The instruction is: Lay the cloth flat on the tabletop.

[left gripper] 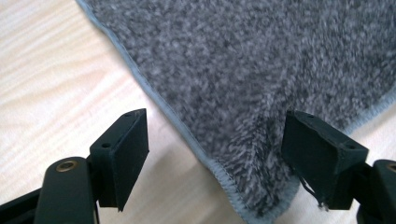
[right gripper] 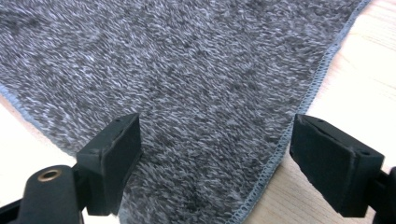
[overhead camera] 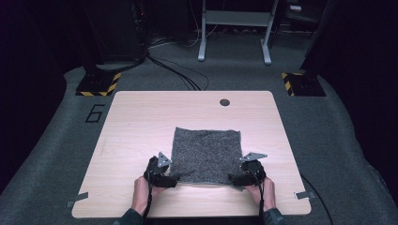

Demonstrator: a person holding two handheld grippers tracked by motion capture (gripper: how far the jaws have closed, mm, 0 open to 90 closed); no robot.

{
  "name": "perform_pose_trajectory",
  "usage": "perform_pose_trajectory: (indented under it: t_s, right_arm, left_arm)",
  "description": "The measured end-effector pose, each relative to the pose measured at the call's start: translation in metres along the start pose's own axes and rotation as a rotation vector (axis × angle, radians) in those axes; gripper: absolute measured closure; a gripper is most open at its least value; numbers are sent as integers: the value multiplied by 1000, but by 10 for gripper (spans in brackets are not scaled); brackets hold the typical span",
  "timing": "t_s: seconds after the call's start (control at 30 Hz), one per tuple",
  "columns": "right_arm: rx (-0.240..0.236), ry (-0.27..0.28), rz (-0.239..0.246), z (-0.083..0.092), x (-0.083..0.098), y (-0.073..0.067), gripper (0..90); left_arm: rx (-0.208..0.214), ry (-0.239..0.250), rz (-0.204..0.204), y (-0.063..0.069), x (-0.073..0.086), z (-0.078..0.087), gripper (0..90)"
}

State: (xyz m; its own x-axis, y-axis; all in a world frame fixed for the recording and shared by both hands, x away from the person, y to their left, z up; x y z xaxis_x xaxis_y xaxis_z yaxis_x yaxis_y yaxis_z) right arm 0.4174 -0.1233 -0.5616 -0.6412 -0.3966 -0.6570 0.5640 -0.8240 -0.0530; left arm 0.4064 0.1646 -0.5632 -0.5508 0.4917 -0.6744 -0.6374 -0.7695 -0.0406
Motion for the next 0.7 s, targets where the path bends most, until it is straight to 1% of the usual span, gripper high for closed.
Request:
perform_pose_trajectory:
  t_s: [0.03,0.07,0.13,0.2,0.23,0.3,0.33,0.4,0.43,0.47,0.5,0.57,0.6,0.63,0.67,0.7]
  right_arm:
    - [3,0,-1,-1,0,0,161]
    - [0,-1,3,-1,0,0,160]
    - [1,-3,0,-2,1,0,159]
    - [1,-11,4,-3,1,1,158]
    - [0,-9,7,-3,1,2,158]
    - [1,-9,4,-4,1,2,159]
    - [3,-8,4,-4,2,1,159]
    - [-3,-15,6,-4,2,1,159]
    - [-4,-16,8,-4,2,1,160]
    - [-6,-14,17,-5,2,1,161]
    - [-9,-17,22,-5,3,1,167]
    - [-9,-18,27,-6,3,1,167]
    - [-10,-24,32,-6,4,1,164]
    - [-8,-24,24,-7,4,1,167]
    - [-12,-25,32,-7,4,0,167]
    - [-13,-23,37,-6,4,1,165]
  left_arm:
    - [0,-11,-1,1,2,1,226]
    - [-10,-11,-5,2,4,1,226]
    - [-8,-18,-10,4,8,0,225]
    - [-6,-9,6,5,11,1,225]
    - [-10,-8,5,5,12,2,225]
    - [-14,2,23,7,14,3,225]
    - [-17,0,16,7,16,5,225]
    - [-19,-1,20,9,18,7,225]
    - [-10,1,24,11,19,8,226]
    - [-14,1,24,12,20,9,225]
    - [-10,-2,23,12,21,10,225]
    - [-8,2,33,15,24,12,225]
    - [1,3,36,17,25,12,225]
    - [-6,3,25,17,25,13,224]
    - [-3,0,33,18,26,15,221]
    - [1,0,24,17,25,17,214]
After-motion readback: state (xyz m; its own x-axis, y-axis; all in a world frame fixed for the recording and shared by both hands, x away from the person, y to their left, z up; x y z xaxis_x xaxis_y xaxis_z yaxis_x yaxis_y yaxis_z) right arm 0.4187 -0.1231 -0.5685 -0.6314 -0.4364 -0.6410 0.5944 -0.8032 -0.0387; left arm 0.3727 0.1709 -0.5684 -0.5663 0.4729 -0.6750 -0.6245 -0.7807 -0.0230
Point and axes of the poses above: each handheld gripper's, and its own axes: z roughly backward along the jaws, x roughly out of its underside, y roughly to its right, the point moved 7 cm from there along -z, roughly forward along the jaws
